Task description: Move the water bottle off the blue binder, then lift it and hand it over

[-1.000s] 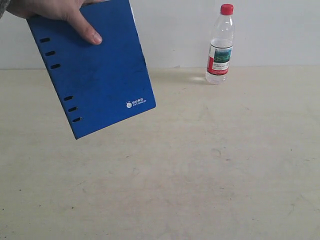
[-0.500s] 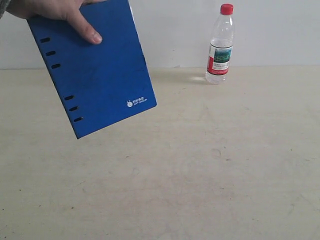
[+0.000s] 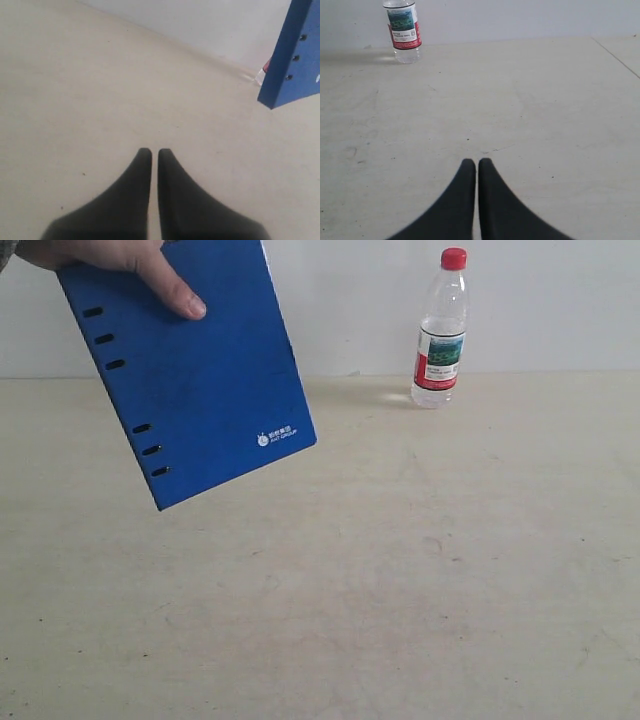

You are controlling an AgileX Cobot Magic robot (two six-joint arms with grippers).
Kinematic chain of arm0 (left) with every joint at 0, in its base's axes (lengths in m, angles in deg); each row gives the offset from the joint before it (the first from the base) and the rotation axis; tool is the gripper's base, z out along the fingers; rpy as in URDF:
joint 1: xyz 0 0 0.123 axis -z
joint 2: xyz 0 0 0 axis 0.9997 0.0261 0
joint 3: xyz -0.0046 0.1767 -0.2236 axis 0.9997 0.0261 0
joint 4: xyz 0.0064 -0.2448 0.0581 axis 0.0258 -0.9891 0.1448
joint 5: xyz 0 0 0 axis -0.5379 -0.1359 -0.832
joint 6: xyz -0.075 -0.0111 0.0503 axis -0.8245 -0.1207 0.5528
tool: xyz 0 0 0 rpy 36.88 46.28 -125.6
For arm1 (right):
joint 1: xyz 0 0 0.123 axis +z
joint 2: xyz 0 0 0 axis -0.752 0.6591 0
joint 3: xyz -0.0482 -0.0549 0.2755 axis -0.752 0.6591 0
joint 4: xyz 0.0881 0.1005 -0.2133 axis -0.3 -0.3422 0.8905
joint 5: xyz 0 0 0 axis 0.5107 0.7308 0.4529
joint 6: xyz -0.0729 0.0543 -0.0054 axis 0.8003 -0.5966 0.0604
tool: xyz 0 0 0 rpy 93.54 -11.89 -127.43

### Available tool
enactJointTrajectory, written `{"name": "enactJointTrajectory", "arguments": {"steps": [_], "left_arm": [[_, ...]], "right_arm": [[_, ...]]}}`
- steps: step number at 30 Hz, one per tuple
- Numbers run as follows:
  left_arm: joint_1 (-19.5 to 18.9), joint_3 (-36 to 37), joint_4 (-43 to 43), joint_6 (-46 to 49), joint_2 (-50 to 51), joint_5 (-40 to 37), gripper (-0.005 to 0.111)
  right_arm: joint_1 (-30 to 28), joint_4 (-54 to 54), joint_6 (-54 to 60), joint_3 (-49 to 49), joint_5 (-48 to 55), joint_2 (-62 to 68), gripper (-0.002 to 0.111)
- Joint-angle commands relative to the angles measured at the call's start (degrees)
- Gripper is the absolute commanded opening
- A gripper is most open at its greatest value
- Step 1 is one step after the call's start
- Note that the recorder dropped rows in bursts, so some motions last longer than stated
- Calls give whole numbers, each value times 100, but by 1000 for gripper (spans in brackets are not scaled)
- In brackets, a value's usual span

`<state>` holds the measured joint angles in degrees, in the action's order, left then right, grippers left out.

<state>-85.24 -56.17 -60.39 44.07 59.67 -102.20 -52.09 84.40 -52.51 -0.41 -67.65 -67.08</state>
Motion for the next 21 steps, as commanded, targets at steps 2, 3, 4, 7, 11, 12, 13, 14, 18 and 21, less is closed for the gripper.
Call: {"name": "enactJointTrajectory", "arguments": {"steps": [2,3,4,7,11,12,13,14,18,21], "left_arm": [[-155,3,971,-22,-20,551,4],[-206,3,1112,-22,-20,551,4],[-258,3,1201,-22,-20,551,4],[-345,3,1203,-22,-20,551,4],[-348,3,1203,-22,-20,490,4],[-348,3,1213,-22,-20,490,4],[-358,3,1281,56,-20,473,4],[-375,3,1454,195,-20,463,4],[-476,3,1439,266,-20,449,4],[-555,3,1439,266,-20,449,4]], "right_arm": [[-16,0,21,-15,-44,-29,0],[-16,0,21,-15,-44,-29,0],[-16,0,21,-15,-44,-29,0],[-16,0,21,-15,-44,-29,0],[-16,0,21,-15,-44,-29,0],[-16,0,21,-15,-44,-29,0],[-16,0,21,-15,-44,-29,0],[-16,0,21,-15,-44,-29,0],[-16,0,21,-15,-44,-29,0],[-16,0,21,-15,-44,-29,0]]}}
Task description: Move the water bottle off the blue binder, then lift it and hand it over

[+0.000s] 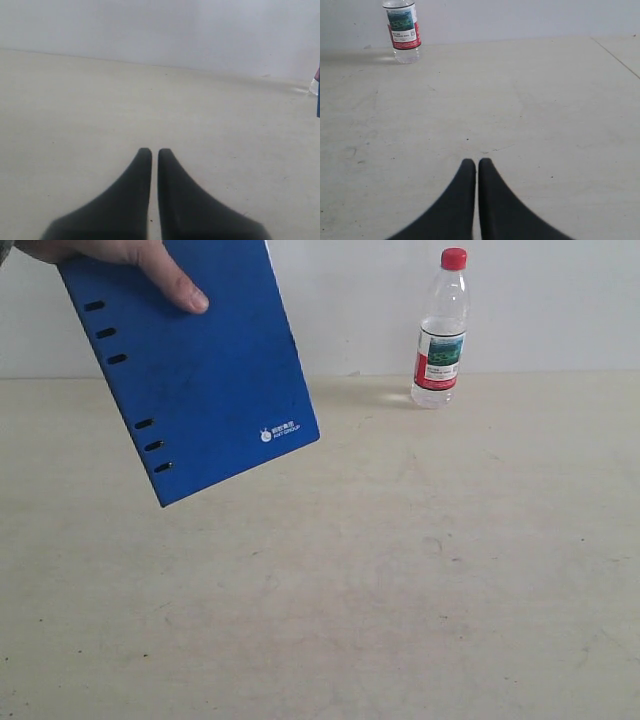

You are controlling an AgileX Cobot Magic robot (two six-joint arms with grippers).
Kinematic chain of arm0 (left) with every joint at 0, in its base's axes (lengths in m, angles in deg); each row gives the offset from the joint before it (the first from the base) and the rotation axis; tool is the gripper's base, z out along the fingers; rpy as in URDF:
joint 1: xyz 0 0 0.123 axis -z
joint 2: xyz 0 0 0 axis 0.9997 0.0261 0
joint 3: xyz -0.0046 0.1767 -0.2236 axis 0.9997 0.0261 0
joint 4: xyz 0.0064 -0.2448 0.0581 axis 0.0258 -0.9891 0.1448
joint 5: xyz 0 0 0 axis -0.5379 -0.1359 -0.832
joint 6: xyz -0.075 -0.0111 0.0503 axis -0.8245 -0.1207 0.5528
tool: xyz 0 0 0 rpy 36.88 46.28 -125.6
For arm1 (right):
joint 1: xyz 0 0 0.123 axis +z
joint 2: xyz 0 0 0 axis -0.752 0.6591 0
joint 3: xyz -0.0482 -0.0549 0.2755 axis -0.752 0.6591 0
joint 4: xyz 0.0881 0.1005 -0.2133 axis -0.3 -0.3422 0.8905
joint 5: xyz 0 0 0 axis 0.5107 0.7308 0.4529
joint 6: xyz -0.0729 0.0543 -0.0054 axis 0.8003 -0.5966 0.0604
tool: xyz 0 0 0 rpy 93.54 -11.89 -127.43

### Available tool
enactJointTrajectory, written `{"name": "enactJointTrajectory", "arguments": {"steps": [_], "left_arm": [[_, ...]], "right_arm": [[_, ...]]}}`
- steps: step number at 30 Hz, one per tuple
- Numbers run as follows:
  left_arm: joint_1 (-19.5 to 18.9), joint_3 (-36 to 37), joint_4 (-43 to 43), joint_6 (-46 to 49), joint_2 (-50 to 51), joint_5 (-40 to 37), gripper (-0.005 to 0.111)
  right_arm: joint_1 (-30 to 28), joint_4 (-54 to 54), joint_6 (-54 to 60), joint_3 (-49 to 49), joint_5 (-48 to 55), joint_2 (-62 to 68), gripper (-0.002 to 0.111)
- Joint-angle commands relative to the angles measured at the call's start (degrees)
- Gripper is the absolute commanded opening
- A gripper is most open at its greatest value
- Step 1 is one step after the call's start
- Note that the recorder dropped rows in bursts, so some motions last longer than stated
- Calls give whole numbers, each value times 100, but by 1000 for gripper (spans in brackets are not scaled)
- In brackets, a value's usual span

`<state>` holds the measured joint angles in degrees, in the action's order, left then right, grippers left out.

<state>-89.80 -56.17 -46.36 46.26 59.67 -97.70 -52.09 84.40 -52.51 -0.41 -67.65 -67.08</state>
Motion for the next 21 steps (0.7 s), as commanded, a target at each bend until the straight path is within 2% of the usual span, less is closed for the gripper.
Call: {"name": "enactJointTrajectory", "arguments": {"steps": [1,17,21], "left_arm": [[-109,3,35,46,-20,-2,4],[-109,3,48,46,-20,-2,4],[-199,3,-446,-460,-20,20,4]], "right_arm": [[-16,0,21,-15,-44,-29,0],[-16,0,21,-15,-58,-29,0],[-16,0,21,-15,-58,-29,0]]}}
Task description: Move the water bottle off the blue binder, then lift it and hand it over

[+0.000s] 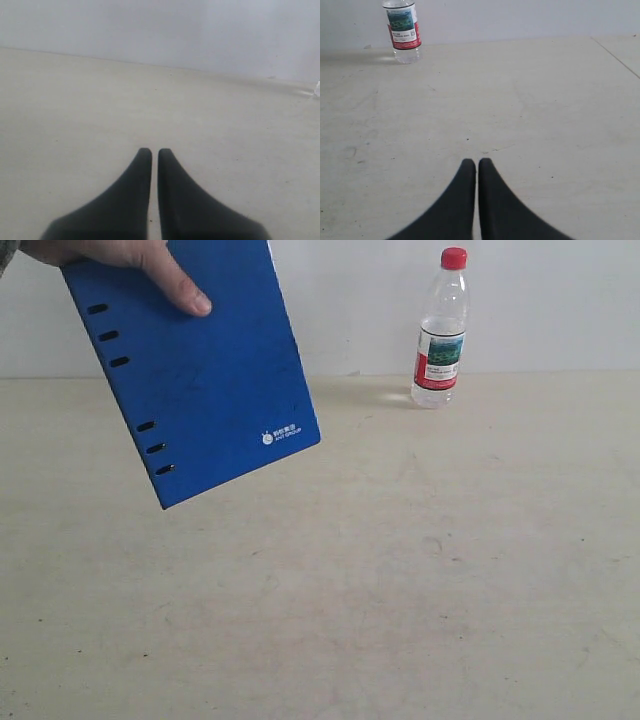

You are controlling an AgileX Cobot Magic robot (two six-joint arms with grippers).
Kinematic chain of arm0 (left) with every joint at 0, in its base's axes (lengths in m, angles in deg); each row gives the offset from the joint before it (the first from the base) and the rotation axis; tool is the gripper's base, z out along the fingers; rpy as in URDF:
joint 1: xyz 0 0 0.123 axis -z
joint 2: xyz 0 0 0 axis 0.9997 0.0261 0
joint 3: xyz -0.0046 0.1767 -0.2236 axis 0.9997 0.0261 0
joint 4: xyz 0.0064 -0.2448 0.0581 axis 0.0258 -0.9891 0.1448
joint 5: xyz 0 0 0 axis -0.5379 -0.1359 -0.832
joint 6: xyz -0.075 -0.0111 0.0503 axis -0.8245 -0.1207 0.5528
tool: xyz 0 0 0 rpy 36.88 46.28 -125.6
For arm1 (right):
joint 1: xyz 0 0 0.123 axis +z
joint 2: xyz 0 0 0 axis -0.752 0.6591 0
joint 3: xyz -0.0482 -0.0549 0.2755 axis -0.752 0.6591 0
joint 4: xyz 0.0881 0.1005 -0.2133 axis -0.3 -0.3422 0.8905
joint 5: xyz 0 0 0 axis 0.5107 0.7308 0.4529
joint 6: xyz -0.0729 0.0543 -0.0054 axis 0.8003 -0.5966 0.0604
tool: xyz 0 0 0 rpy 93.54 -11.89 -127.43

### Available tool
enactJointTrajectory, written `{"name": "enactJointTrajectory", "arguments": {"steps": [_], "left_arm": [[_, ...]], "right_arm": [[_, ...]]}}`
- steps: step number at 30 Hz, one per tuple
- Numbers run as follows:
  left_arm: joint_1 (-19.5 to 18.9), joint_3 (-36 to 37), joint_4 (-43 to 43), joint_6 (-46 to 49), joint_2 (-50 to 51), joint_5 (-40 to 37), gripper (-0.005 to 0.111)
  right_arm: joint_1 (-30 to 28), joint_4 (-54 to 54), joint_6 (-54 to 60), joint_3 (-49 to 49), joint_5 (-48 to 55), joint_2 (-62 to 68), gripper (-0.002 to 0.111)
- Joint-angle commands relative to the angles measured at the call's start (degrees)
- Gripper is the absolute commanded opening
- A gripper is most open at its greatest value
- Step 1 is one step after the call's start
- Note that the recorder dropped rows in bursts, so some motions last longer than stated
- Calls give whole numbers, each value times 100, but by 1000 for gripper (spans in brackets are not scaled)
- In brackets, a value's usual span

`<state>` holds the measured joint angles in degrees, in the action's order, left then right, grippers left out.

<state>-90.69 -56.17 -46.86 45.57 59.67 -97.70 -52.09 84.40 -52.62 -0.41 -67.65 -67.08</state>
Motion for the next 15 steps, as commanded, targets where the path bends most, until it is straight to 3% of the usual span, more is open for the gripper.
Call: {"name": "enactJointTrajectory", "arguments": {"steps": [1,7,15], "left_arm": [[-159,3,-444,-449,-20,20,4],[-351,3,-459,-125,-20,159,4],[-217,3,-357,-31,-20,187,4]], "right_arm": [[-16,0,32,-15,-58,-29,0],[-16,0,32,-15,-58,-29,0],[-16,0,32,-15,-58,-29,0]]}}
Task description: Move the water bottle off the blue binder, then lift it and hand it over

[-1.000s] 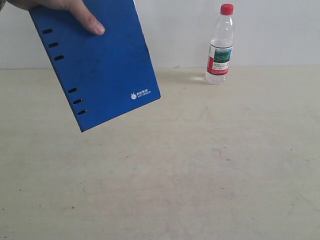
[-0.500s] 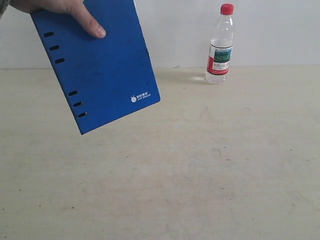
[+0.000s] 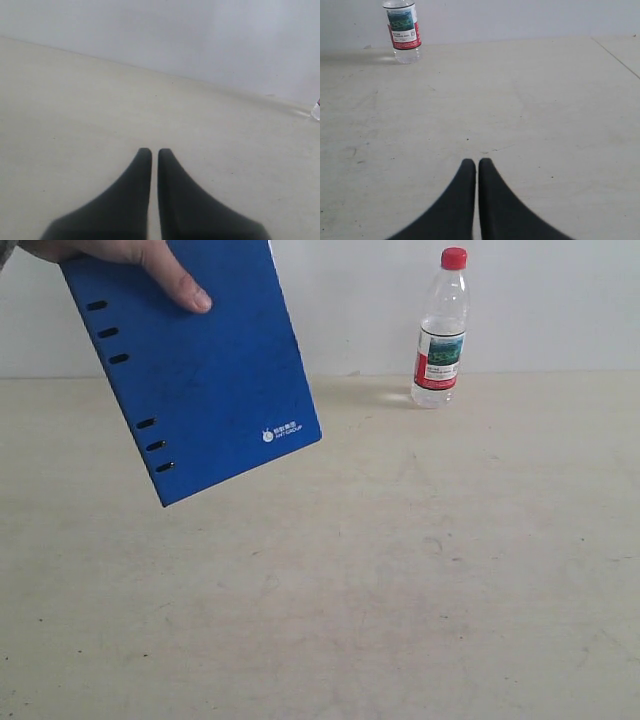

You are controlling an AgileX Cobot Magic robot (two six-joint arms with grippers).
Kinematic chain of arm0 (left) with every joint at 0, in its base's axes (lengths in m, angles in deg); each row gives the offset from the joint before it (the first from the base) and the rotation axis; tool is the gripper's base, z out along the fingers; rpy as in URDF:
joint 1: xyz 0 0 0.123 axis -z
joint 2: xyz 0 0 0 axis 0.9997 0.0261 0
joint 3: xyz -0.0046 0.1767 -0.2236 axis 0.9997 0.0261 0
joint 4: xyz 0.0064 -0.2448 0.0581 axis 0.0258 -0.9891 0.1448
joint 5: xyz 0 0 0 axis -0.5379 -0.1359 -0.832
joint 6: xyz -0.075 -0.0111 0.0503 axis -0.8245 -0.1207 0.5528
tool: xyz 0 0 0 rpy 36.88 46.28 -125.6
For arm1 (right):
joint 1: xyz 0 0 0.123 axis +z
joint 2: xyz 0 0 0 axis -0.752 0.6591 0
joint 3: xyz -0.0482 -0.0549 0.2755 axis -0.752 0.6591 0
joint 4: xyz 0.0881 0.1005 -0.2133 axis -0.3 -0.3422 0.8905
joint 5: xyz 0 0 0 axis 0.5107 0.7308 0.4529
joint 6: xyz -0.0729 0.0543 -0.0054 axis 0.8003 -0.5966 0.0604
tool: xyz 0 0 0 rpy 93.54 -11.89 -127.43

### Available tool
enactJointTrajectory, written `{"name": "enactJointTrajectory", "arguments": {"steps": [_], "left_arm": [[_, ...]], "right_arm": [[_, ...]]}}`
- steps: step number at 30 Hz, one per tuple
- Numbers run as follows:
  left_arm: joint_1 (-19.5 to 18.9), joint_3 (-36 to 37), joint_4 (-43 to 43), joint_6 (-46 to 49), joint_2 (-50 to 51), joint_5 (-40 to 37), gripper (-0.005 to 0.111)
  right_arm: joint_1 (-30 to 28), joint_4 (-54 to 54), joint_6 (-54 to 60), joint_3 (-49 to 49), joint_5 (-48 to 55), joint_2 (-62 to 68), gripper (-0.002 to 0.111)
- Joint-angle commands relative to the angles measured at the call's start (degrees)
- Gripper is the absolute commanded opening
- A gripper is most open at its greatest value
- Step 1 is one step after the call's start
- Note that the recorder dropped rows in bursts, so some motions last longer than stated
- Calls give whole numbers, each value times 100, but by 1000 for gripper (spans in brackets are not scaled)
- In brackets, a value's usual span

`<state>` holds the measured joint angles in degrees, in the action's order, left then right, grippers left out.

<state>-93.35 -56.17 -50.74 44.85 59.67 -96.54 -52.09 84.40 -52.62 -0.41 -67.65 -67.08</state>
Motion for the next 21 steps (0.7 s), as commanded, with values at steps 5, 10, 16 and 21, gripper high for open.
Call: {"name": "enactJointTrajectory", "arguments": {"steps": [5,10,16,21], "left_arm": [[49,3,31,-205,-20,42,4],[49,3,31,-205,-20,54,4],[49,3,31,-205,-20,54,4],[49,3,31,-205,-20,54,4]], "right_arm": [[-16,0,32,-15,-58,-29,0],[-16,0,32,-15,-58,-29,0],[-16,0,32,-15,-58,-29,0],[-16,0,32,-15,-58,-29,0]]}}
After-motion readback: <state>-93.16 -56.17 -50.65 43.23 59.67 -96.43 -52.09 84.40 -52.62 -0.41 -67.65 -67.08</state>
